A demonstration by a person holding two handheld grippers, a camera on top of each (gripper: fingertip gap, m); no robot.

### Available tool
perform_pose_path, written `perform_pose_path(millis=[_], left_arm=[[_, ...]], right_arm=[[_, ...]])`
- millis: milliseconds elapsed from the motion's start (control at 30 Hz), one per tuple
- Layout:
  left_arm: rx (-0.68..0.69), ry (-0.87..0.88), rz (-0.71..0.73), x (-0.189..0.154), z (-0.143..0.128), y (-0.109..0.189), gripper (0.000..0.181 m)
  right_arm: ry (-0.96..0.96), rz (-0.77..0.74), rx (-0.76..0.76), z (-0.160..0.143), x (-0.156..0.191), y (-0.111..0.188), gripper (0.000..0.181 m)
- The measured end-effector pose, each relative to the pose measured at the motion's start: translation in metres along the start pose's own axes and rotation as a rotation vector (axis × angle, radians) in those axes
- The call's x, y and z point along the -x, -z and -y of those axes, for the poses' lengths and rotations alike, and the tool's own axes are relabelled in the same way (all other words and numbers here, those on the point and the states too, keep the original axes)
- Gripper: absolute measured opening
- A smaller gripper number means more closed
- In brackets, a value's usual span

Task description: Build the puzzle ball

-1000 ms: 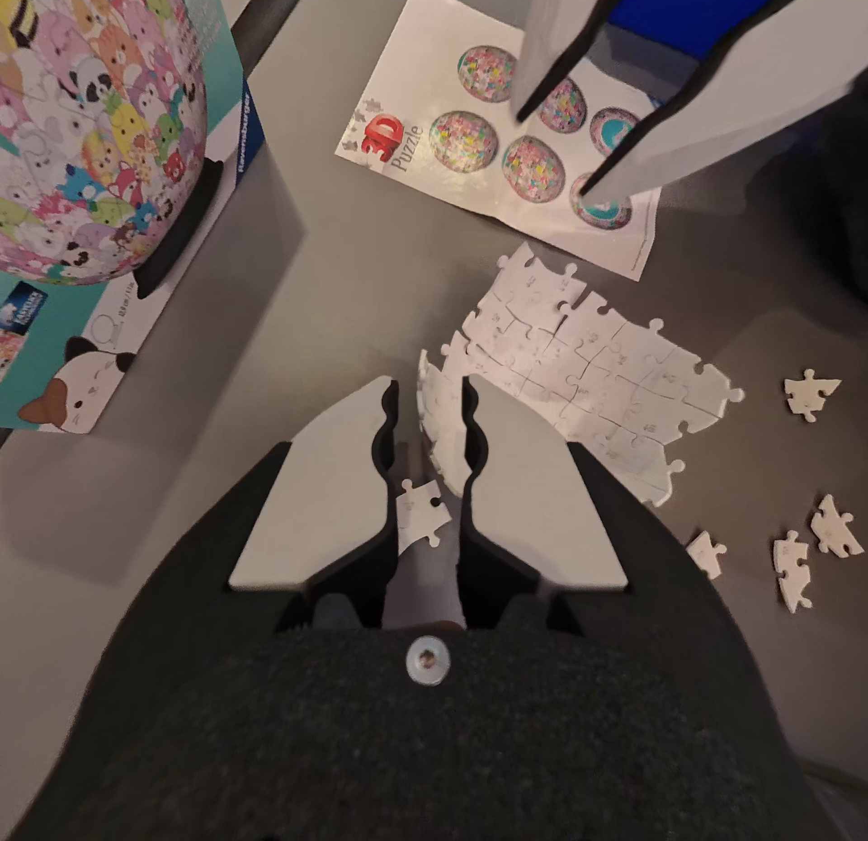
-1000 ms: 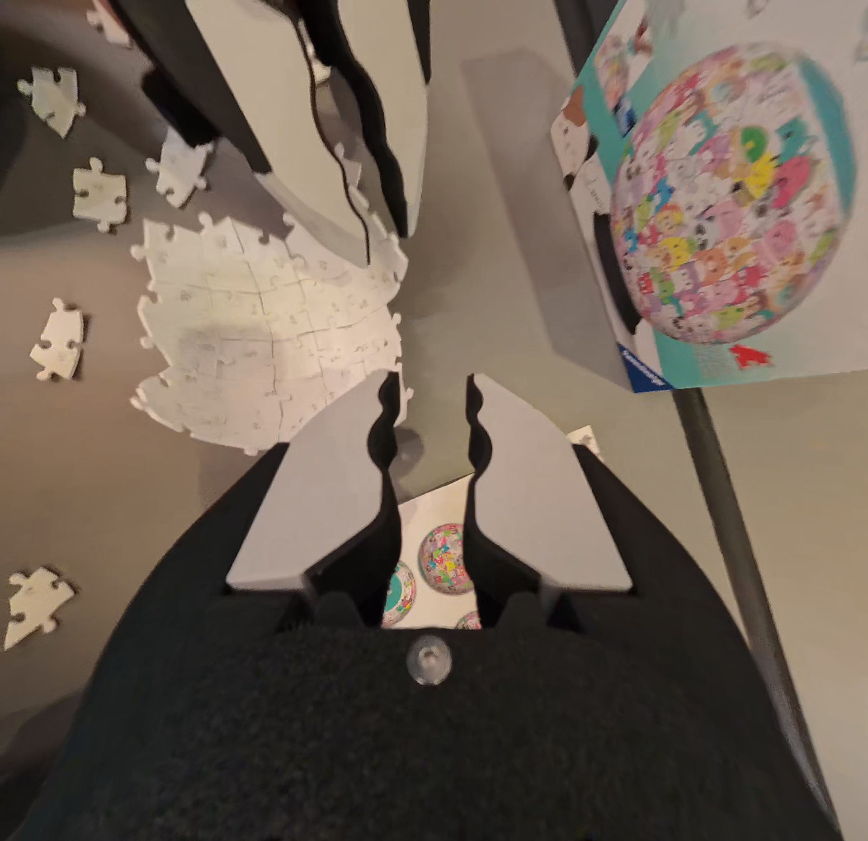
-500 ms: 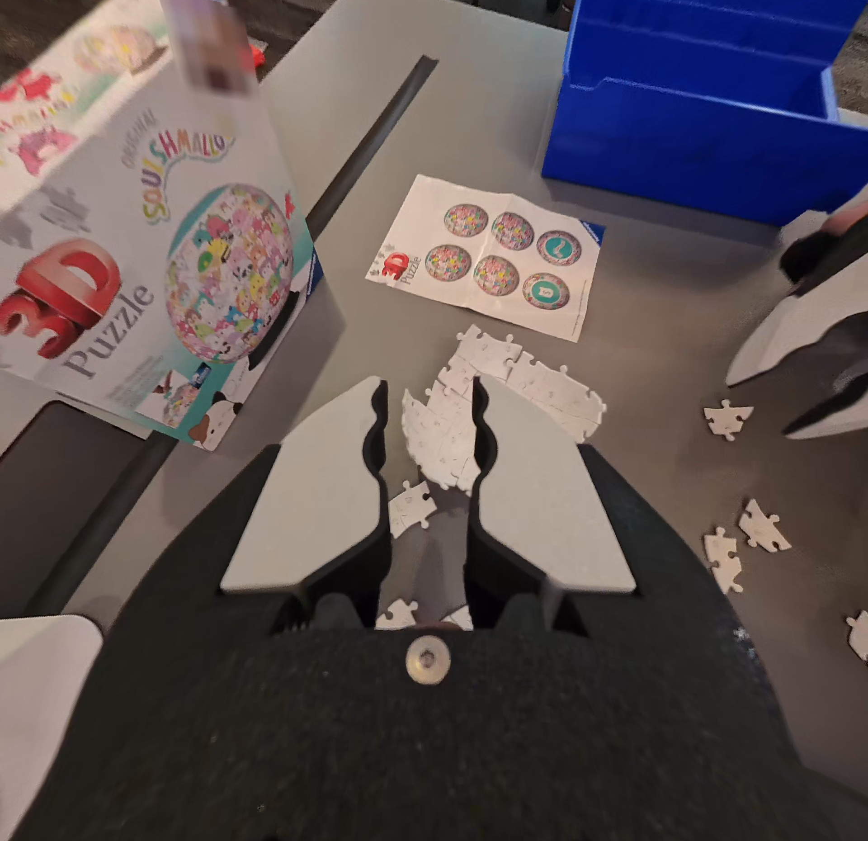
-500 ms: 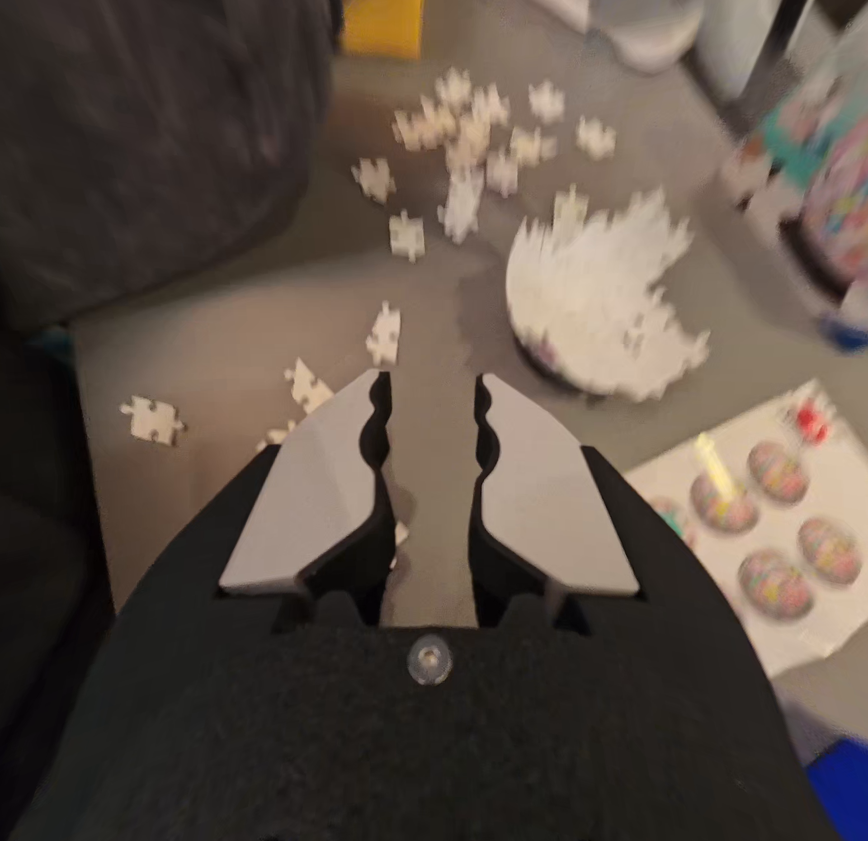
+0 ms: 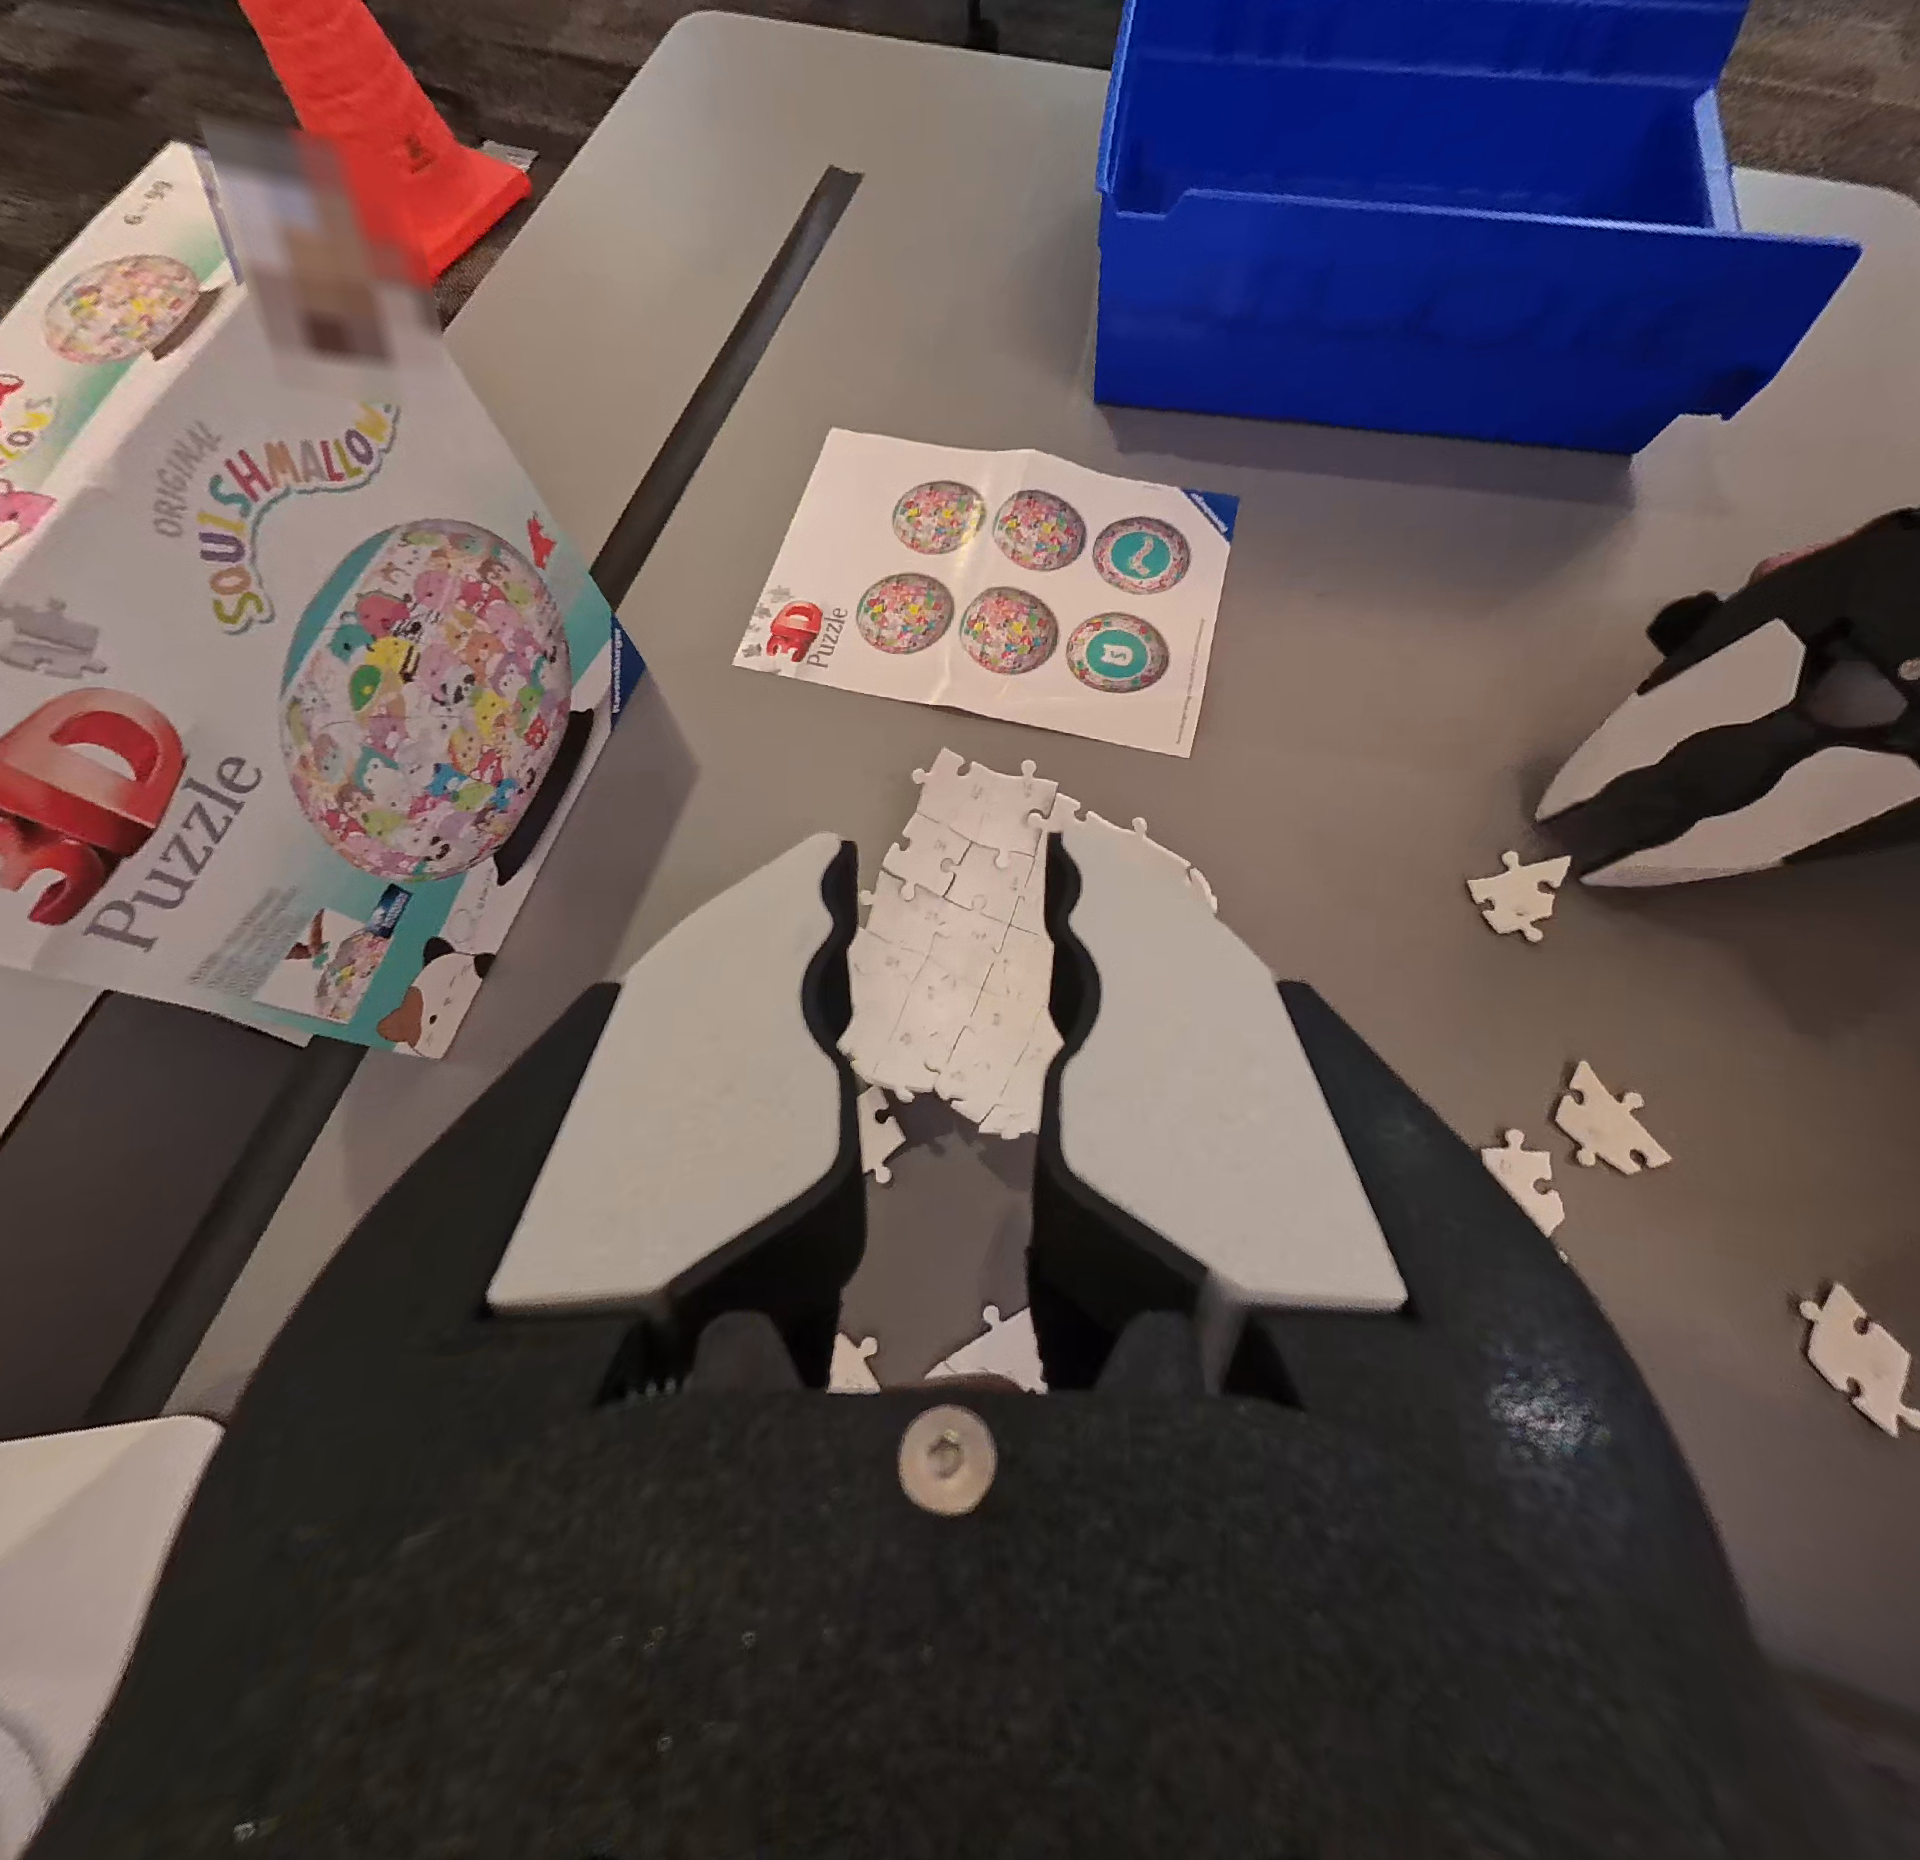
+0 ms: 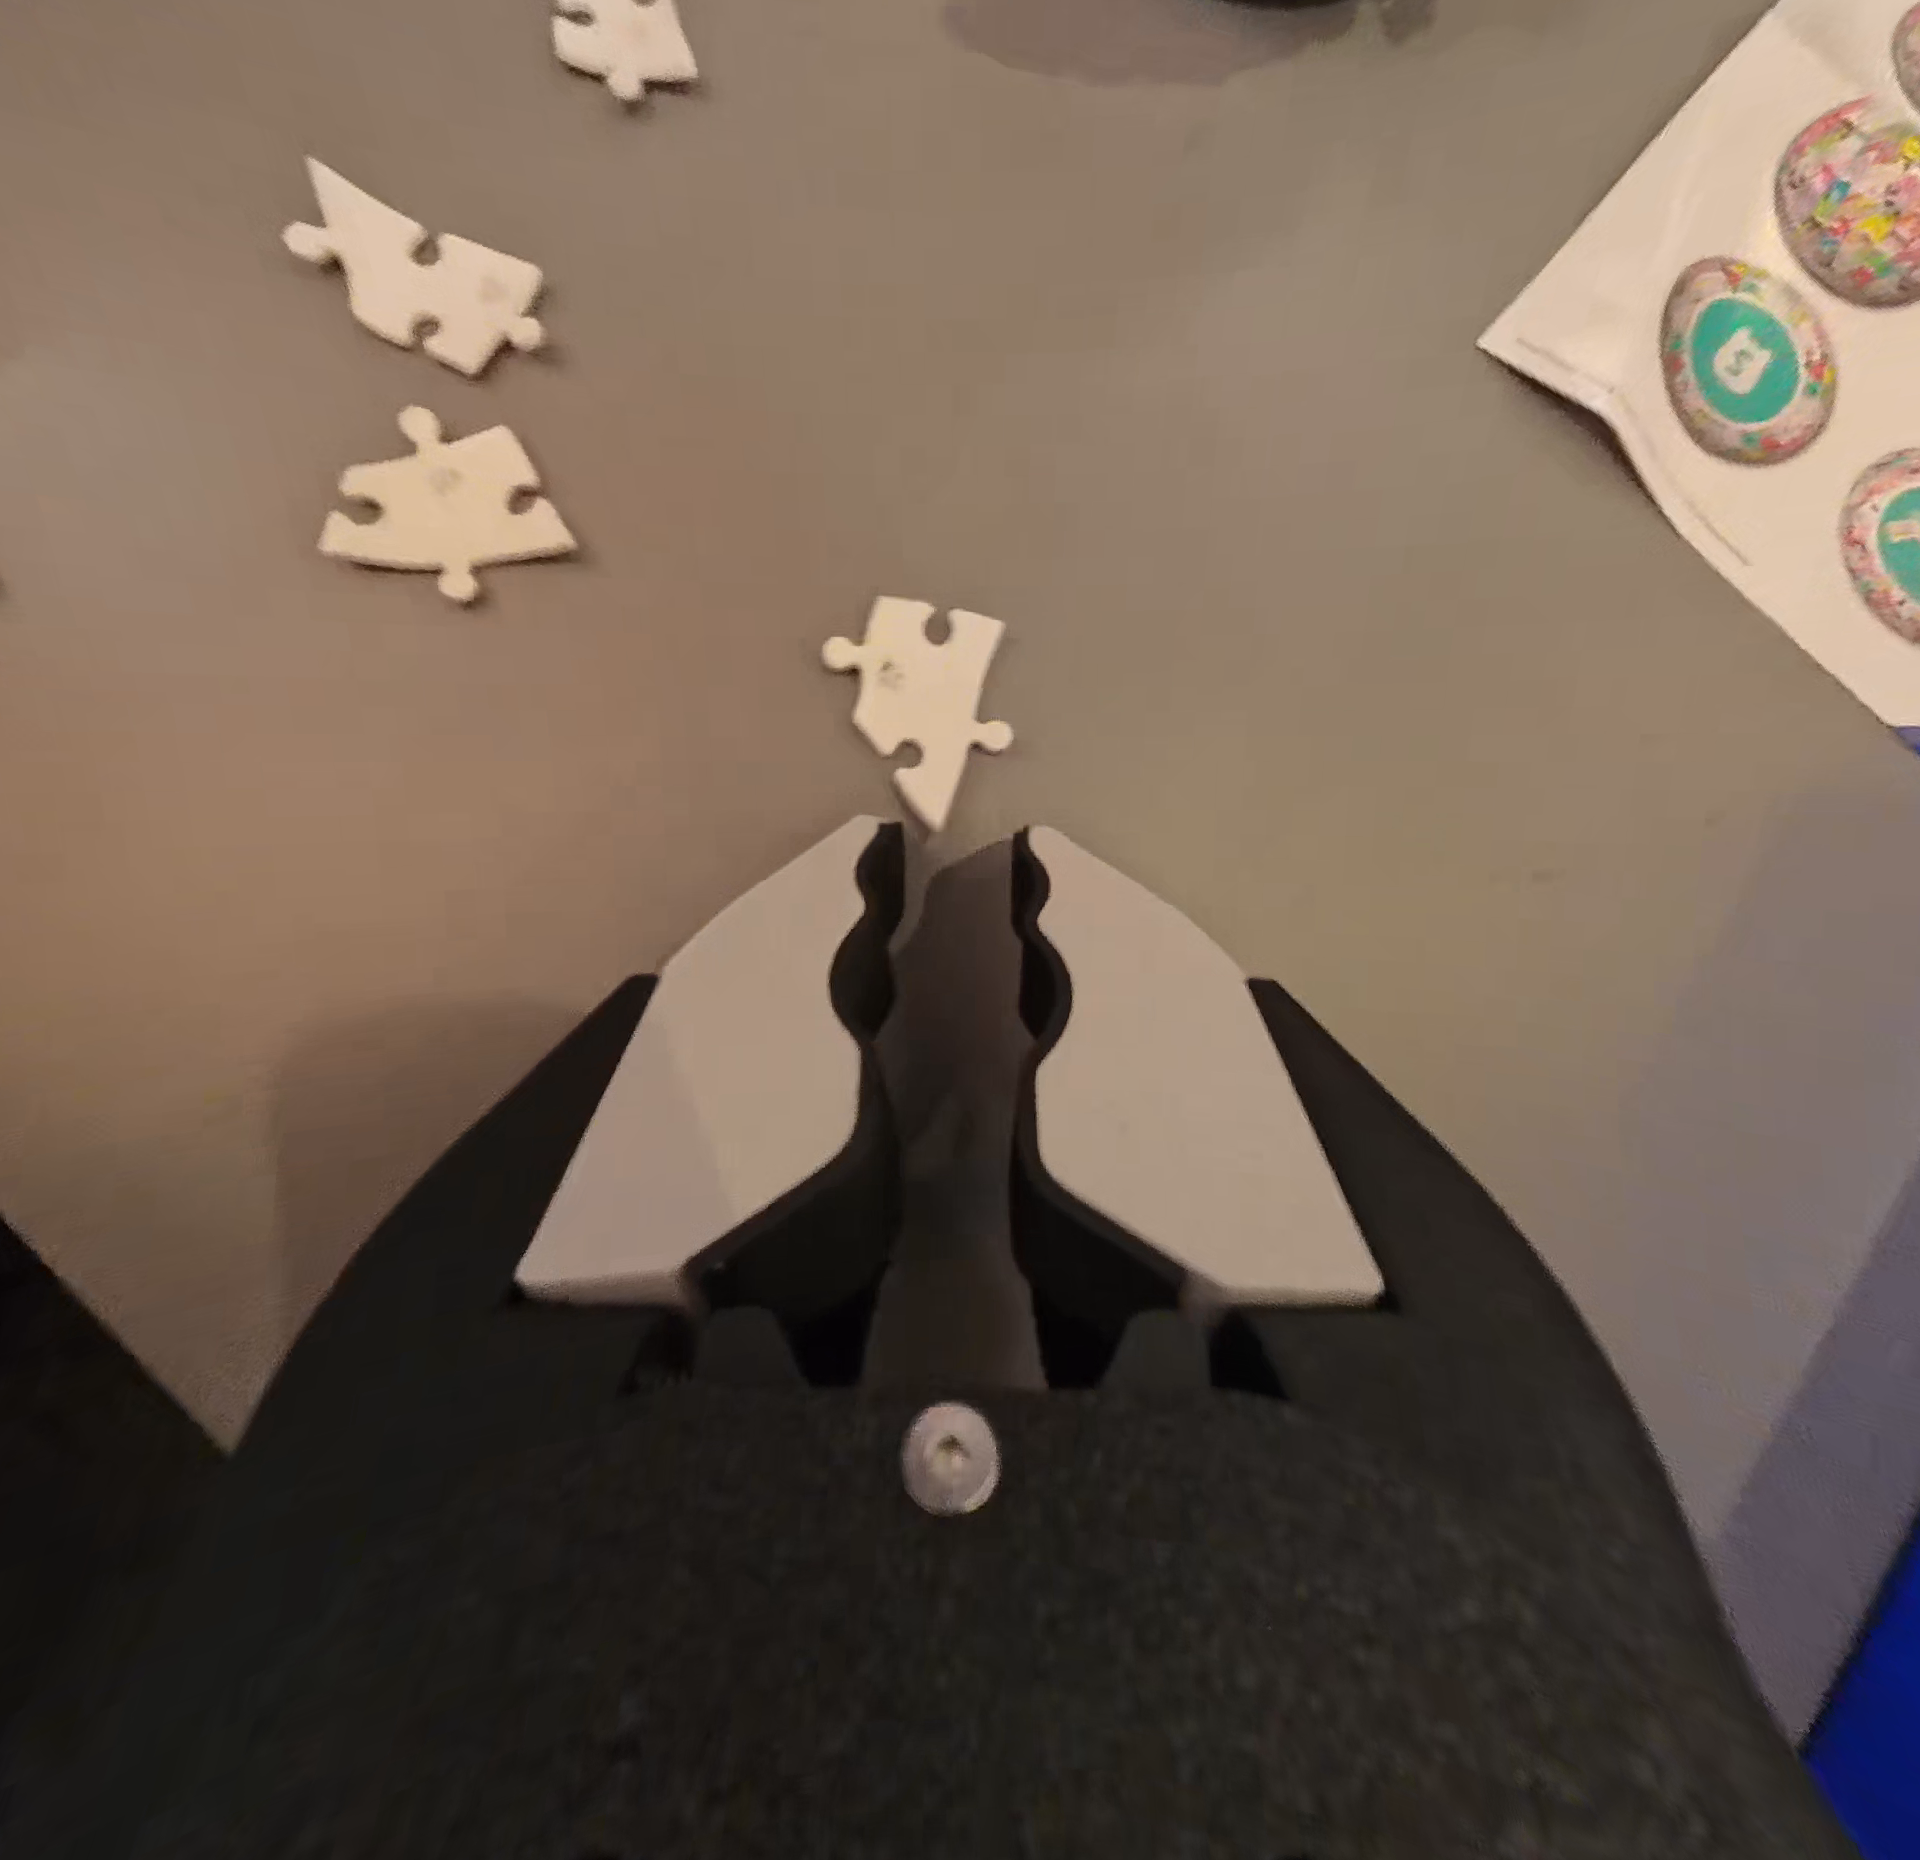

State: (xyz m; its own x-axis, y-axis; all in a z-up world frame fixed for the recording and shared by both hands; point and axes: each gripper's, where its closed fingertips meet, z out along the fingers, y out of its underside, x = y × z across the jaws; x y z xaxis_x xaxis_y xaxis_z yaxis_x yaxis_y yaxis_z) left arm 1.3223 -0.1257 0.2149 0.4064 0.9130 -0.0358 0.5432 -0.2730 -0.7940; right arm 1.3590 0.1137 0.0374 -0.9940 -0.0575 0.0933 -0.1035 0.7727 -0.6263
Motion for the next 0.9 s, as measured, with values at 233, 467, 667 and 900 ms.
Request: perform_pose_path(millis=[233, 467, 667, 900], left_arm=[[-0.003, 0.024, 0.002, 0.006, -0.003, 0.0, 0.034], [0.012, 0.022, -0.01, 0.004, -0.006, -0.005, 0.034], [0.035, 0.03, -0.019, 0.004, -0.011, -0.01, 0.034], [0.049, 0.012, -0.073, -0.01, -0.01, -0.013, 0.034]], right_arm=[[-0.003, 0.054, -0.018, 0.01, 0.005, -0.001, 0.021], [0.031, -0.037, -0.018, 0.017, -0.019, -0.01, 0.021], [0.079, 0.033, -0.032, 0.019, 0.001, -0.013, 0.016], [0.076, 0.031, -0.029, 0.019, 0.002, -0.013, 0.014]])
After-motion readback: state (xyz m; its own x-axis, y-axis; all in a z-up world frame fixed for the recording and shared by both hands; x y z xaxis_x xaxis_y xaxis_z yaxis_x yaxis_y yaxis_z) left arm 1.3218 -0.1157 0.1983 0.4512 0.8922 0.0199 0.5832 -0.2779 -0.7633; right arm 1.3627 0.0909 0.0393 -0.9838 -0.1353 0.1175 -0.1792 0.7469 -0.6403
